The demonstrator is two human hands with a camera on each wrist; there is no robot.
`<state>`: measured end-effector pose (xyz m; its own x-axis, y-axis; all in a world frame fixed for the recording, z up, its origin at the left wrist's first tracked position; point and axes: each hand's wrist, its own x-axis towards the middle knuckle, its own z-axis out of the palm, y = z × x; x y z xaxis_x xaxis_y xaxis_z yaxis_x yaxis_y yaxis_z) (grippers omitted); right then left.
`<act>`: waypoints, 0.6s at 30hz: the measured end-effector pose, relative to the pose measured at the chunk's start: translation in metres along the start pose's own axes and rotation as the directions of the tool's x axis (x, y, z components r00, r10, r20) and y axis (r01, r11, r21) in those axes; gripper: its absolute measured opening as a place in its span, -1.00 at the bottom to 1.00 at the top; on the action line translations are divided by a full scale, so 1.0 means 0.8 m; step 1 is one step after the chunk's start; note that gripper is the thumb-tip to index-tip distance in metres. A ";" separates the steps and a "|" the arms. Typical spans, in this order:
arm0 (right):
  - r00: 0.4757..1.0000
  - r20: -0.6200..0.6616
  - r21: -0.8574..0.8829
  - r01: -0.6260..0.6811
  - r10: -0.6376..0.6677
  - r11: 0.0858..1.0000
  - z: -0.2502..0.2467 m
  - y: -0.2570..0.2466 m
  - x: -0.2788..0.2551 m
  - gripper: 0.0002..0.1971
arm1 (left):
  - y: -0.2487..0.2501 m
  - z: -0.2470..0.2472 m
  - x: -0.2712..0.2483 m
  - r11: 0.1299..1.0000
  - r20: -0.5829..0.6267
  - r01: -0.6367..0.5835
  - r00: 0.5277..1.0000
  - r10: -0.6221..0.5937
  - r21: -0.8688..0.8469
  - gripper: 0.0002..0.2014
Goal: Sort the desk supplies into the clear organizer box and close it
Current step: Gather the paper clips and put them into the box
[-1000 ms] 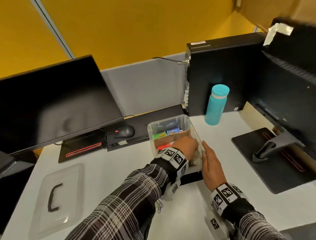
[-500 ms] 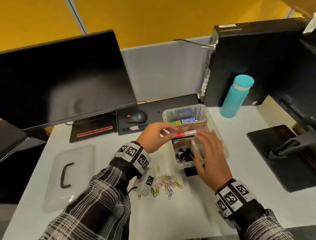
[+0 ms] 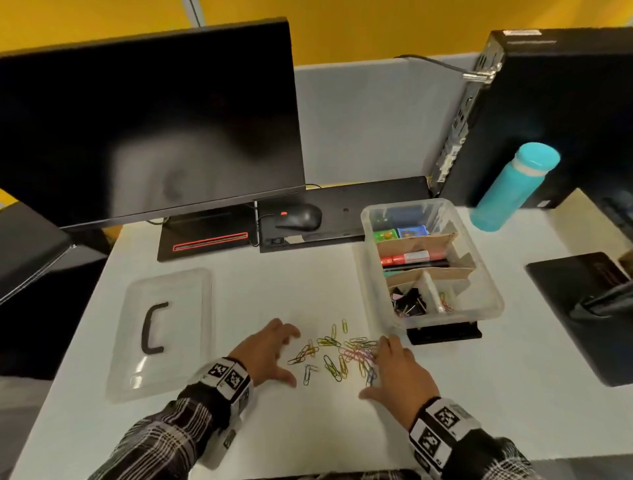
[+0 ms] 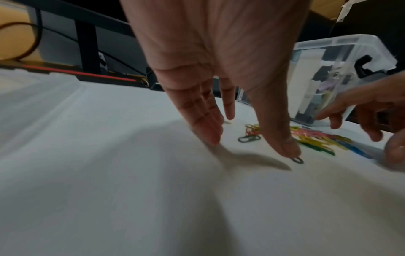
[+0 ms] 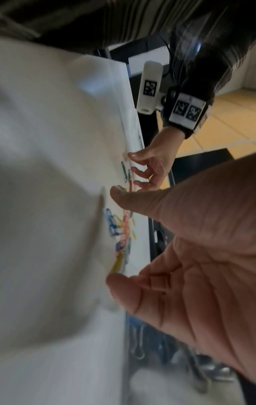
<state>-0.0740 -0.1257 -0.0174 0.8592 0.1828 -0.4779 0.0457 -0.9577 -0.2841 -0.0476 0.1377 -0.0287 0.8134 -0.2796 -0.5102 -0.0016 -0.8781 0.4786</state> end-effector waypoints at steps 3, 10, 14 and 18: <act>0.998 0.015 0.099 -0.057 0.056 0.993 0.012 0.005 0.009 0.09 | 0.000 0.012 0.000 0.999 -0.024 -0.044 0.999 0.043 -0.028 -0.26; 0.998 -0.026 0.363 -0.041 0.054 0.931 0.014 -0.006 0.027 -0.16 | 0.043 0.024 0.023 0.986 -0.153 -0.157 0.977 0.149 -0.045 -0.61; 0.998 -0.064 0.333 -0.003 0.026 0.943 0.014 -0.002 0.021 -0.24 | 0.054 0.018 0.037 0.959 -0.089 -0.268 0.957 0.276 0.089 -0.20; 0.998 -0.054 0.182 -0.016 0.027 0.983 0.023 -0.011 0.016 0.23 | 0.051 0.018 0.054 0.859 0.081 -0.366 0.929 0.362 0.358 0.29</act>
<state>-0.0729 -0.1109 -0.0362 0.8864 0.1449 -0.4396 -0.0617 -0.9043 -0.4225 -0.0210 0.0841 -0.0418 0.7076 -0.6087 -0.3589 -0.5072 -0.7911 0.3418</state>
